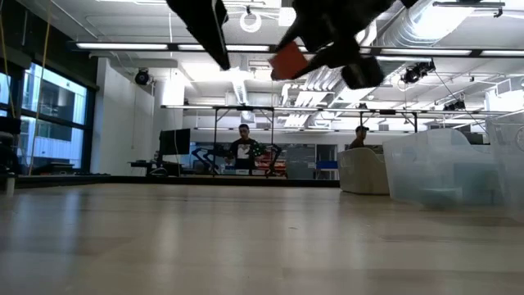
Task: Sort & place blocks by color
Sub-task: Put the orange block into the bottom transparent bin
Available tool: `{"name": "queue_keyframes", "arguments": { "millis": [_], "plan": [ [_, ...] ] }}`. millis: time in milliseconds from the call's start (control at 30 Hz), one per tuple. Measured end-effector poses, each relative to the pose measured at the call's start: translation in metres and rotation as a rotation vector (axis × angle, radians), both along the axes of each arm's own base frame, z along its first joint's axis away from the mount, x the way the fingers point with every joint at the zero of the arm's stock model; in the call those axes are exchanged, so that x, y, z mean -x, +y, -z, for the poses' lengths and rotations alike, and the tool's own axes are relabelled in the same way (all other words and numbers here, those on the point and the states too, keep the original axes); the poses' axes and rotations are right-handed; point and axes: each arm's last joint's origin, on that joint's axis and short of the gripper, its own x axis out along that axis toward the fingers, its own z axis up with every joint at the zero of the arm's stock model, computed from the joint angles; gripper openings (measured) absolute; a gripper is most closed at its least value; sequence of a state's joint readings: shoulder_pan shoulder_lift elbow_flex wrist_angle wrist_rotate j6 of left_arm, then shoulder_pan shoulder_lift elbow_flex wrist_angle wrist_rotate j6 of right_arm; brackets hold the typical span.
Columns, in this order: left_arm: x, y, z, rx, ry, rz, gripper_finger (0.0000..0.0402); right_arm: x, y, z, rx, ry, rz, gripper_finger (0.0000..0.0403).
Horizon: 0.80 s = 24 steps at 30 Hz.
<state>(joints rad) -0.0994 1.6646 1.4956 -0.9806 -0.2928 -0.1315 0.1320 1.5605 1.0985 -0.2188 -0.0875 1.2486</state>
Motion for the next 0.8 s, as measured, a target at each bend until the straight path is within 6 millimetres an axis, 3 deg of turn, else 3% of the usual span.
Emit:
{"name": "queue_keyframes", "arguments": {
  "millis": [367,800],
  "plan": [
    [0.007,-0.006,0.002,0.006,0.059,-0.017,0.0148,0.042,0.038,-0.007,0.062,0.196,-0.012,0.0115],
    [0.007,-0.008,0.002,0.013,0.049,-0.036,0.0147,0.111,0.086,-0.011,0.109,0.454,0.045,0.0115]
  ]
}}
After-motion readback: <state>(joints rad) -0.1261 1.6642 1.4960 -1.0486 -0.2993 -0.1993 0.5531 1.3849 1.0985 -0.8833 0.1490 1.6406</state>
